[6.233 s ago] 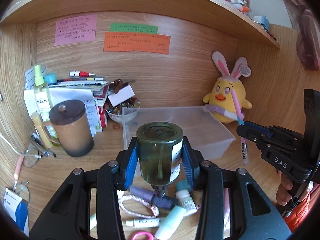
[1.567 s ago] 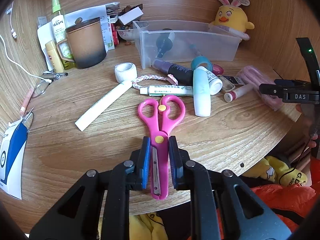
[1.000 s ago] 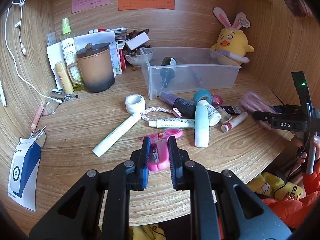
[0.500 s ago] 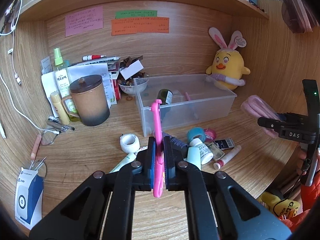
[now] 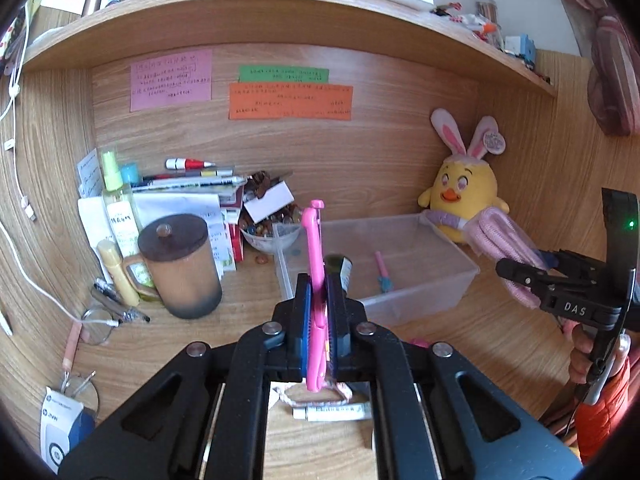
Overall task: Organize objects
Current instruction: 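Lower the pink rope with the right gripper while the left lowers the scissors into the clear box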
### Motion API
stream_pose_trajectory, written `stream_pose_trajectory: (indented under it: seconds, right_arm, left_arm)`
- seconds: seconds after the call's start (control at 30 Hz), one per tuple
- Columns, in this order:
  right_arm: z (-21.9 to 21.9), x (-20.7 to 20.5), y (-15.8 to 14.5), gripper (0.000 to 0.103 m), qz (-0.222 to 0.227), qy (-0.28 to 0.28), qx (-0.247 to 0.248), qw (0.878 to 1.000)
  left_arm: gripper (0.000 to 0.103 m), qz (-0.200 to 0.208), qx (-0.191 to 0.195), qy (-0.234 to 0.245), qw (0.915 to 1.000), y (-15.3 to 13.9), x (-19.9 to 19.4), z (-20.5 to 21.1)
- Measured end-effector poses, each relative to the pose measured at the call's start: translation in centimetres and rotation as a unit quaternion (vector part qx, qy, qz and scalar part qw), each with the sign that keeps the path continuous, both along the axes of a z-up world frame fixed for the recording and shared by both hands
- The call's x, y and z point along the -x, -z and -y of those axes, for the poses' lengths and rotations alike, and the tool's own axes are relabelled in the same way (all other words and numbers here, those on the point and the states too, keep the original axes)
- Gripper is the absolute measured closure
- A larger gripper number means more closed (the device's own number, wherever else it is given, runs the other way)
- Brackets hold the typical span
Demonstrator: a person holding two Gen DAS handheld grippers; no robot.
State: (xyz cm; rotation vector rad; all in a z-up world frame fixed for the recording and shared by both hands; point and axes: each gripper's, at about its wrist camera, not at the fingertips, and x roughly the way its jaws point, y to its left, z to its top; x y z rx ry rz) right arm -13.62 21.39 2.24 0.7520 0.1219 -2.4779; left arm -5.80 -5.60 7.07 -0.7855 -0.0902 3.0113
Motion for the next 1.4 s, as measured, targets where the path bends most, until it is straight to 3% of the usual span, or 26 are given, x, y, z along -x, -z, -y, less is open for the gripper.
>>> stream_pose_trajectory:
  seconds: [0.37, 0.8, 1.0, 1.23, 1.4]
  right_arm:
    - [3.0, 5.5, -0.8, 0.05, 0.012, -0.018, -0.002, 1.0]
    - [6.5, 10.1, 2.2, 0.05, 0.047, -0.025, -0.051, 0.997]
    - [7.6, 10.9, 4.0, 0.05, 0.058, -0.036, -0.068, 0.995]
    - [8.1, 11.4, 5.3, 0.049, 0.074, -0.036, -0.084, 0.993]
    - [7.9, 11.7, 5.2, 0.047, 0.084, -0.03, -0.091, 0.992]
  left_arm:
    - [0.097, -0.001, 0.005, -0.019, 0.9998, -1.4, 5.1, 0.3]
    - [0.097, 0.045, 0.033, -0.04, 0.9976, 2.2, 11.3, -0.3]
    - [0.097, 0.057, 0.076, -0.049, 0.9942, 4.2, 12.5, -1.6]
    - [0.097, 0.072, 0.08, -0.029, 0.9937, 5.3, 13.3, -2.9]
    - [0.085, 0.076, 0.072, -0.007, 0.9945, 5.2, 12.9, -3.8]
